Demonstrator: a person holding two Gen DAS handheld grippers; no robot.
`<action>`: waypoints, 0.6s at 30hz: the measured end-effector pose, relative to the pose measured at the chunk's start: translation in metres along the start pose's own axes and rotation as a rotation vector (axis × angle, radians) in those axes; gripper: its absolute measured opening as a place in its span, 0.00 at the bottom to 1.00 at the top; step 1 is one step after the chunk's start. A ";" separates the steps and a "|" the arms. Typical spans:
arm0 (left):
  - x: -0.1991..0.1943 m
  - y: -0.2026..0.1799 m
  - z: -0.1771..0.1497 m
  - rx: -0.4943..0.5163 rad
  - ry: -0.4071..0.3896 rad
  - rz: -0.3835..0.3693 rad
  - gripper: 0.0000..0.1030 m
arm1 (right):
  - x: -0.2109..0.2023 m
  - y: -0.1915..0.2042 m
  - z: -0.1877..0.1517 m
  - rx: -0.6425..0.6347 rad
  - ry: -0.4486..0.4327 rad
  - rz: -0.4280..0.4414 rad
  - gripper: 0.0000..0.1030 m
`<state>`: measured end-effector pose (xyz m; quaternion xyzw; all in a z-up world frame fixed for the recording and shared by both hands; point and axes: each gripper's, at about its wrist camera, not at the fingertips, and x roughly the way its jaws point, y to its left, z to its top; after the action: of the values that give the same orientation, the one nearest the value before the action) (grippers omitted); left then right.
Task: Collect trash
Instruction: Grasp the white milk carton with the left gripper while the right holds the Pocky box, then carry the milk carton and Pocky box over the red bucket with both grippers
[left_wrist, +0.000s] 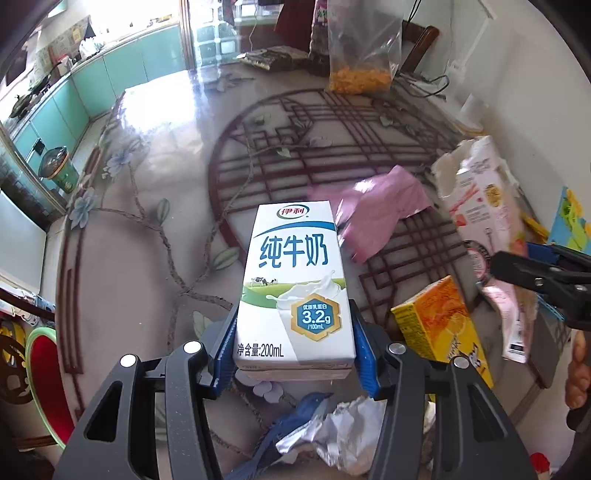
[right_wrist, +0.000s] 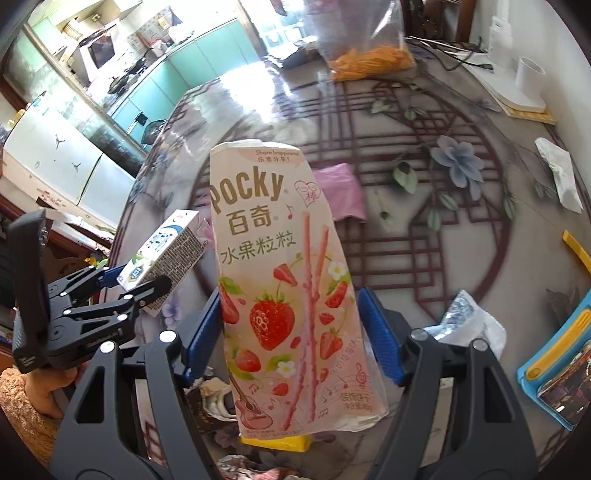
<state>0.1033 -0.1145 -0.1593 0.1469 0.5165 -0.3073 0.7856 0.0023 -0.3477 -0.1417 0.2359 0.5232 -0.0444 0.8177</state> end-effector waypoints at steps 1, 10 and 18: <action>-0.005 0.001 -0.001 0.005 -0.009 -0.003 0.48 | 0.000 0.004 0.000 -0.005 -0.001 0.003 0.68; -0.042 0.023 -0.014 -0.044 -0.089 -0.031 0.48 | -0.001 0.042 0.001 -0.053 -0.015 0.017 0.68; -0.060 0.060 -0.033 -0.099 -0.116 -0.031 0.48 | 0.000 0.074 -0.005 -0.080 -0.015 0.009 0.68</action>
<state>0.1012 -0.0309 -0.1243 0.0817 0.4870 -0.3016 0.8156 0.0217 -0.2798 -0.1187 0.2052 0.5173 -0.0217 0.8306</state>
